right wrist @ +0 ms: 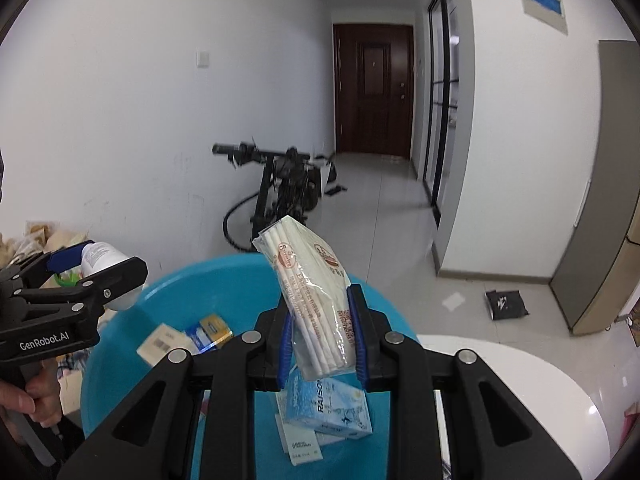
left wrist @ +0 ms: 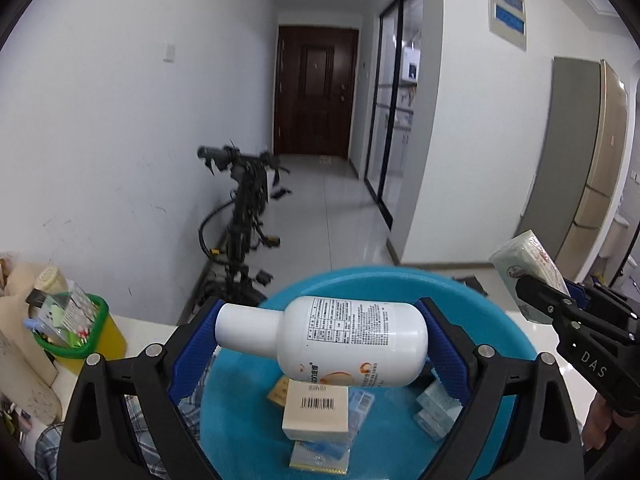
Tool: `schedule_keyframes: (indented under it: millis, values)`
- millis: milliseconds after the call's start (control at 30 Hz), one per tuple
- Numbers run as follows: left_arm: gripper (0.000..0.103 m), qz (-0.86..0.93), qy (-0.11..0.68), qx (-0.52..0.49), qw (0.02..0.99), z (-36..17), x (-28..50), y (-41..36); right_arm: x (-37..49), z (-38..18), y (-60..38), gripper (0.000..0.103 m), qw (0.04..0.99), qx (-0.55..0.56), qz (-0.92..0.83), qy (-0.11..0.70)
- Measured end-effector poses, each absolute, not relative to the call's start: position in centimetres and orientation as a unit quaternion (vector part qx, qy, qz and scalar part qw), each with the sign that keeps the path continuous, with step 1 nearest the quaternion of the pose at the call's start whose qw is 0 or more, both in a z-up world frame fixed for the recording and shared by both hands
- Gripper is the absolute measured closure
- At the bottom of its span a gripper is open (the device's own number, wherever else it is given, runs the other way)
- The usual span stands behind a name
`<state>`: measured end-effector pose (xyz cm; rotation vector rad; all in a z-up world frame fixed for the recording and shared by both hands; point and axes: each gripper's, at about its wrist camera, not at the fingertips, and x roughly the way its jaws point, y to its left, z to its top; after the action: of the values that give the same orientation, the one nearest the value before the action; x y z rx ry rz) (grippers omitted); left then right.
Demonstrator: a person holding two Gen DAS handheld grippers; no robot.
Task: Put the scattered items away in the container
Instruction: 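Lower the held bottle and package over the basin with both tools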
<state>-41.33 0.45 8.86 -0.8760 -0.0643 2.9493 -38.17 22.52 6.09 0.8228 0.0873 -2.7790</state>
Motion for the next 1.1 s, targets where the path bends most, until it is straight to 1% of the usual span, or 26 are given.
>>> schedule_keyframes:
  millis: [167,300,433,633,867,1100]
  values:
    - [0.008,0.945,-0.022,-0.323,0.054,7.4,-42.5,1.0,-39.0,5.4,23.2,0.08,0.114,0.299,-0.947,0.03]
    - [0.008,0.939,-0.007,-0.339,0.049,6.4,-43.1,1.5,-39.4,4.5,23.0,0.08,0.117,0.318,-0.94,0.036]
    - [0.008,0.933,-0.019,-0.355,0.054,5.7,-43.4,1.3,-39.8,3.4,23.0,0.08,0.123,0.347,-0.929,0.037]
    - [0.008,0.926,-0.011,-0.375,0.049,4.9,-43.8,1.4,-40.0,1.8,22.7,0.08,0.135,0.386,-0.911,0.052]
    - [0.008,0.906,-0.001,-0.419,0.05,3.4,-44.6,1.9,-40.0,1.4,22.6,0.08,0.143,0.399,-0.904,0.06]
    - [0.008,0.896,-0.016,-0.444,0.027,2.4,-45.1,1.2,-40.1,1.4,22.9,0.08,0.14,0.402,-0.903,0.064]
